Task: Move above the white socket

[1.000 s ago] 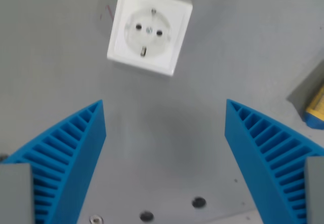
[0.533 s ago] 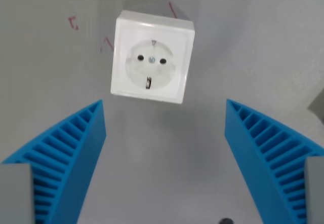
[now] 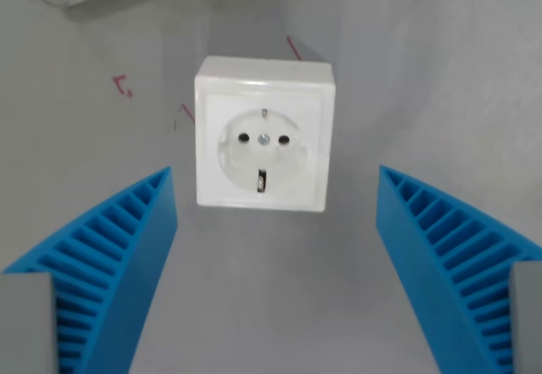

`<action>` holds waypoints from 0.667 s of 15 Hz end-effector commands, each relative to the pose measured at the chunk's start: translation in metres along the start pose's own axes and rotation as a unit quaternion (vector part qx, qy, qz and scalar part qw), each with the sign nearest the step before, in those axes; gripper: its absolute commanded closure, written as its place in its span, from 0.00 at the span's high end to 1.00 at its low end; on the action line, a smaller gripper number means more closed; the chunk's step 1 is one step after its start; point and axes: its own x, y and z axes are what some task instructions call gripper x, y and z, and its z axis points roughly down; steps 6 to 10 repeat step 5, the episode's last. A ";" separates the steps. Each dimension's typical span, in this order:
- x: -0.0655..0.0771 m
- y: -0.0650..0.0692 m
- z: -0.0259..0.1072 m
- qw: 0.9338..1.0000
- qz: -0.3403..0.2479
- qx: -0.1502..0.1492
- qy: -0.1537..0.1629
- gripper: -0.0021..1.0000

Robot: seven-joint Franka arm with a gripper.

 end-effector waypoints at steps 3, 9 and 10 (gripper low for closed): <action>0.010 -0.007 0.007 0.998 0.045 -0.048 0.021 1.00; 0.010 -0.008 0.008 0.998 0.041 -0.047 0.022 1.00; 0.010 -0.008 0.008 0.998 0.041 -0.047 0.022 1.00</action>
